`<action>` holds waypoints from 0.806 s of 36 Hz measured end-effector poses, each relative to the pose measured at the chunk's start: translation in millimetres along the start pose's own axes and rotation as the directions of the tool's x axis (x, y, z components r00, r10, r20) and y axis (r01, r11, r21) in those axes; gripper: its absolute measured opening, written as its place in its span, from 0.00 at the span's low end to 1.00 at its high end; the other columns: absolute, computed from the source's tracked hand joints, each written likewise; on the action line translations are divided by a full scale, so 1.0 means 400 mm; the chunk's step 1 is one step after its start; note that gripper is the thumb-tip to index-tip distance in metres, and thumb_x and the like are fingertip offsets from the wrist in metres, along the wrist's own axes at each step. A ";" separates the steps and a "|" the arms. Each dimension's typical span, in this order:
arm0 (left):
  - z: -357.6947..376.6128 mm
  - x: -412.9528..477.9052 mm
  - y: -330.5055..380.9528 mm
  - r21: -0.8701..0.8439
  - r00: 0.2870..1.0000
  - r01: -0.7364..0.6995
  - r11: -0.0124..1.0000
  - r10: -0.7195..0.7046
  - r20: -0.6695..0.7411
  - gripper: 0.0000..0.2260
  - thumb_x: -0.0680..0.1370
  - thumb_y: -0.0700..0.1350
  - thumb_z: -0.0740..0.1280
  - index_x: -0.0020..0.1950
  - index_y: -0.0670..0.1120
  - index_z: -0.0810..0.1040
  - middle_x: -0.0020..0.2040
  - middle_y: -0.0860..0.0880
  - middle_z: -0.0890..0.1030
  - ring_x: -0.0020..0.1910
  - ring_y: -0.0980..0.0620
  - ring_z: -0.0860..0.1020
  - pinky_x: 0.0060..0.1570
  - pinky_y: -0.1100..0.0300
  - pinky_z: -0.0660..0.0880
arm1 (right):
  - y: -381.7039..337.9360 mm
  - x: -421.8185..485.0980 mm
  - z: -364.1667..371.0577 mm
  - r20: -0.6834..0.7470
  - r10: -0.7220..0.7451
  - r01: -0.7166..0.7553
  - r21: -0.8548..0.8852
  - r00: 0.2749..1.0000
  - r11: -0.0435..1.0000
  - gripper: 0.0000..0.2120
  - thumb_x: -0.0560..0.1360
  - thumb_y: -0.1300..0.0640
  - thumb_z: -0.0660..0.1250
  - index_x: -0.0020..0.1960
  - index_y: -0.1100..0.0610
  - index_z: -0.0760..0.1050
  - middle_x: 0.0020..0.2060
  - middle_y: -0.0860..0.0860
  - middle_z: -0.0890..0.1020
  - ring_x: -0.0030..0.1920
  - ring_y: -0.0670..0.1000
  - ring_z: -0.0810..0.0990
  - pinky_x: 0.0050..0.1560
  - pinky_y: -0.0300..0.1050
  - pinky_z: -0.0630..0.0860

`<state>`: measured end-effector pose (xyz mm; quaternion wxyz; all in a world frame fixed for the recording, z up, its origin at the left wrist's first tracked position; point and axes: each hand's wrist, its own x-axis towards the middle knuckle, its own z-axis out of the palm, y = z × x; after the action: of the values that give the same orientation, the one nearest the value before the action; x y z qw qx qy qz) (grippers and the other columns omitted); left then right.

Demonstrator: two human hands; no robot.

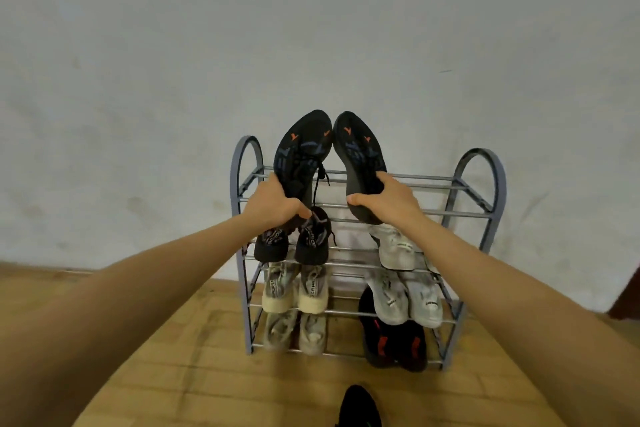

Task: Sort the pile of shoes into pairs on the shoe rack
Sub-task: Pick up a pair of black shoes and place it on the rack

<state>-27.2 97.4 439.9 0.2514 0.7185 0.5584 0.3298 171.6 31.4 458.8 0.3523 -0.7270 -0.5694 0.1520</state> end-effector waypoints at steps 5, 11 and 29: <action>-0.016 0.088 -0.019 0.116 0.997 0.070 0.991 -0.072 0.008 0.36 0.64 0.52 0.76 0.65 0.42 0.66 0.57 0.43 0.76 0.54 0.42 0.76 0.49 0.51 0.77 | -0.030 0.114 0.060 0.012 0.008 -0.007 -0.121 1.000 0.993 0.38 0.69 0.40 0.70 0.73 0.55 0.62 0.65 0.55 0.74 0.63 0.58 0.74 0.57 0.50 0.73; -0.035 0.165 -0.021 0.336 0.993 0.111 0.935 -0.121 0.009 0.37 0.66 0.52 0.75 0.66 0.37 0.64 0.54 0.42 0.73 0.48 0.44 0.74 0.42 0.54 0.72 | -0.046 0.220 0.116 0.031 0.015 -0.006 -0.269 0.999 0.963 0.33 0.68 0.40 0.70 0.67 0.56 0.67 0.59 0.56 0.77 0.58 0.58 0.76 0.46 0.46 0.71; -0.013 0.261 -0.041 0.423 0.983 0.115 0.899 -0.165 0.082 0.16 0.69 0.52 0.72 0.48 0.43 0.73 0.47 0.45 0.74 0.45 0.45 0.74 0.45 0.55 0.73 | -0.066 0.300 0.222 0.055 0.020 0.001 -0.357 0.998 0.934 0.31 0.67 0.39 0.69 0.63 0.56 0.71 0.57 0.56 0.78 0.57 0.58 0.76 0.44 0.45 0.71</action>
<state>-25.0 202.4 451.7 0.1473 0.7313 0.6506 0.1419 133.7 176.5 435.8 0.1972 -0.7769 -0.5940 0.0685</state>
